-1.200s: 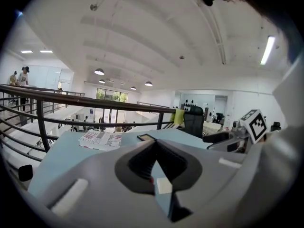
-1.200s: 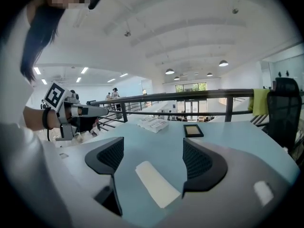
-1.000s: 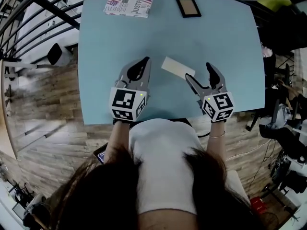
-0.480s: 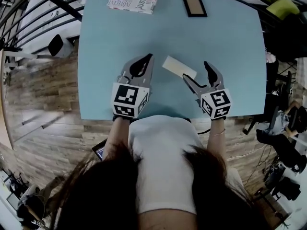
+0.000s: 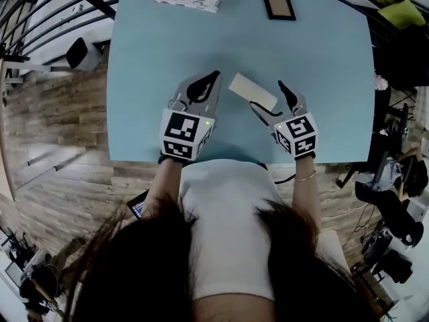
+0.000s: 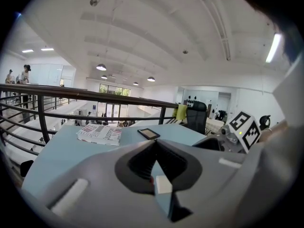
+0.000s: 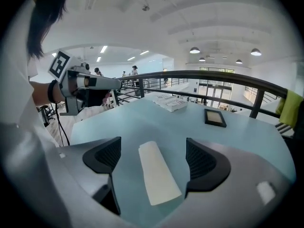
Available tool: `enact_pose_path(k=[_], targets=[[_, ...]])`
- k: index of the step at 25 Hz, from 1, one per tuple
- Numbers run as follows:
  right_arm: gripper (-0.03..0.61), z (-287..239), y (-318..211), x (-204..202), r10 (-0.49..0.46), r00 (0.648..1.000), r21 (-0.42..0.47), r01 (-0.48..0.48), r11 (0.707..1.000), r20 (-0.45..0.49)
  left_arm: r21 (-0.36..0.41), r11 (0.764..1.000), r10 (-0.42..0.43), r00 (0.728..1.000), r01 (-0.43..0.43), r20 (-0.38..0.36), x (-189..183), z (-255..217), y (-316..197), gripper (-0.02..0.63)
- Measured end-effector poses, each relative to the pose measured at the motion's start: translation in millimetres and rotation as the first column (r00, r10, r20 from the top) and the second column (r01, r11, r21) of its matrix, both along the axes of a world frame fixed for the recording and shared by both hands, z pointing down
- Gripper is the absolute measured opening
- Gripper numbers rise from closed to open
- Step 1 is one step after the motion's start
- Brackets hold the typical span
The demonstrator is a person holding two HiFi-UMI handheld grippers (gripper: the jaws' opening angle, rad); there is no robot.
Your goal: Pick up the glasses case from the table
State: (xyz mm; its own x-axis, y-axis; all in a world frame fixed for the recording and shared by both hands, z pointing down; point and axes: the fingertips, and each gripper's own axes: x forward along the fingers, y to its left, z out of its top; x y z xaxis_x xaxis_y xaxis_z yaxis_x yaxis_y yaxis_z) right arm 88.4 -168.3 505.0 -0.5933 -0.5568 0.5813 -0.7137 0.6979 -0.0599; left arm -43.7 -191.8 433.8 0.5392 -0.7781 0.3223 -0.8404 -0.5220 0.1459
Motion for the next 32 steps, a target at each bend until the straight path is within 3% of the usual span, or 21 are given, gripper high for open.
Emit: enact_pose_path(k=[14, 32], targets=[[0.403, 53, -2, -26, -0.183, 0.973, -0.104, 0.169, 0.980, -0.139, -0.049, 0.998, -0.029, 1.000, 0.029, -0.011, -8, 23, 5, 0.057], [0.403, 109, -7, -35, -0.297, 0.918, -0.232, 0.238, 0.943, -0.262, -0.073, 0.997, -0.010, 1.000, 0.009, -0.014, -6, 40, 3, 0.057]])
